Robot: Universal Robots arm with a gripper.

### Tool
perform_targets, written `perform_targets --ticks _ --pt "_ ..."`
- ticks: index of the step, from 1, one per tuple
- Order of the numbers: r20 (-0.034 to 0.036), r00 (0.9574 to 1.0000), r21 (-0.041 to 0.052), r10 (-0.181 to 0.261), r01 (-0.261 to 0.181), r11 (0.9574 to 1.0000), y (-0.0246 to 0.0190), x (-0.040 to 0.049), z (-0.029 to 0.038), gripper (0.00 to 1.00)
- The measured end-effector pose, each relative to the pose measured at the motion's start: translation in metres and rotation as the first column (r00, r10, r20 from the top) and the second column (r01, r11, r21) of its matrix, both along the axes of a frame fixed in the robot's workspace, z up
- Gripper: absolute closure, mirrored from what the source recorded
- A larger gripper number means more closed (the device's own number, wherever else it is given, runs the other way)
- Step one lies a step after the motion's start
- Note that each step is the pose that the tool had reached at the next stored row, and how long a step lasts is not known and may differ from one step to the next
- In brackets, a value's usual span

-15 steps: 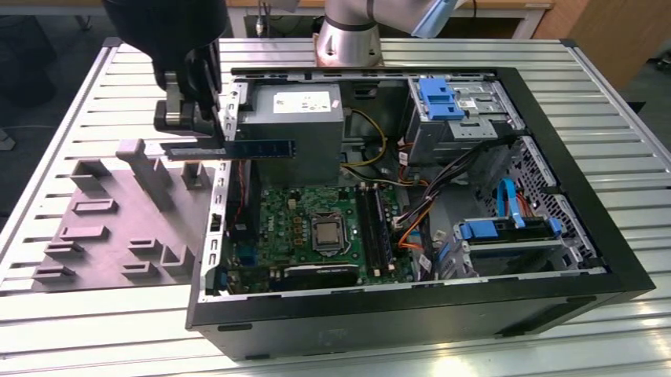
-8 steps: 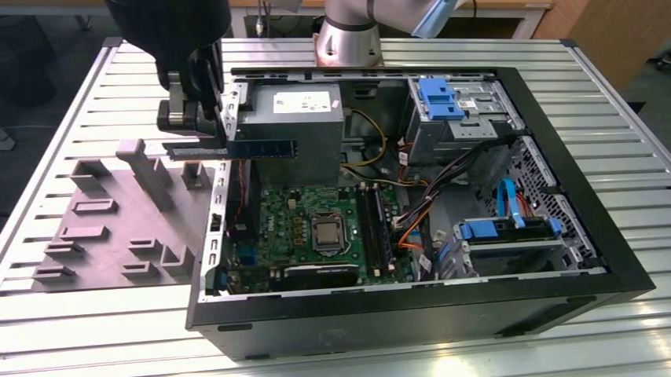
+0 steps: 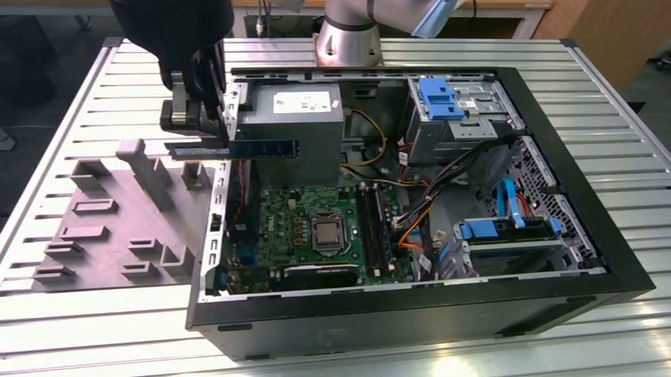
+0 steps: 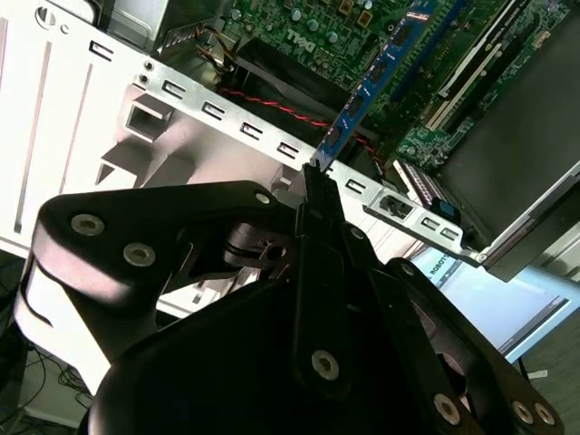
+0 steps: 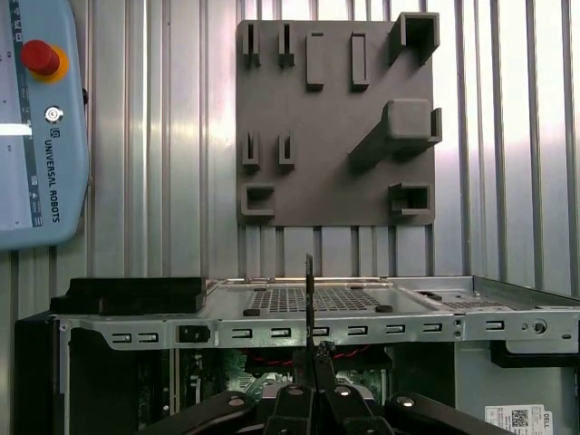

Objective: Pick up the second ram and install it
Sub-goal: 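Pick up the second ram and move it above second insertion slot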

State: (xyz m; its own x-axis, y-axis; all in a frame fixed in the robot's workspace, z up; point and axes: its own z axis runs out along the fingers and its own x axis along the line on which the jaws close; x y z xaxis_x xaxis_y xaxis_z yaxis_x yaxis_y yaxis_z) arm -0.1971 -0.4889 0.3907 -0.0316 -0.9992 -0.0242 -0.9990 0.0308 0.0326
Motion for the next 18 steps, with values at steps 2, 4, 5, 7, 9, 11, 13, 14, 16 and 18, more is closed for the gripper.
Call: perform_targets --ticks 2,4,5,7,9,11,13,14,16,18 --pt "0.0000 1.0000 0.0000 0.000 0.000 1.0000 0.0000 0.0005 0.0000 0.88" --pt "0.0000 1.0000 -0.0001 0.000 0.000 1.0000 0.0000 0.0010 0.0000 0.88" --pt "0.0000 1.0000 0.0000 0.000 0.000 1.0000 0.0000 0.0012 0.0000 0.88" --pt "0.0000 1.0000 0.0000 0.000 0.000 1.0000 0.0000 0.0017 0.0000 0.88" --pt "0.0000 1.0000 0.0000 0.000 0.000 1.0000 0.0000 0.0021 0.0000 0.88" --pt "0.0000 1.0000 0.0000 0.000 0.000 1.0000 0.0000 0.0028 0.0000 0.88" --pt "0.0000 1.0000 0.0000 0.000 0.000 1.0000 0.0000 0.0033 0.0000 0.88" --pt "0.0001 1.0000 0.0000 0.000 0.000 1.0000 0.0000 0.0035 0.0000 0.88" --pt "0.0001 1.0000 0.0001 0.000 0.000 1.0000 0.0000 0.0045 0.0000 0.88" --pt "0.0000 1.0000 0.0000 0.000 0.000 1.0000 0.0000 0.0054 0.0000 0.88"
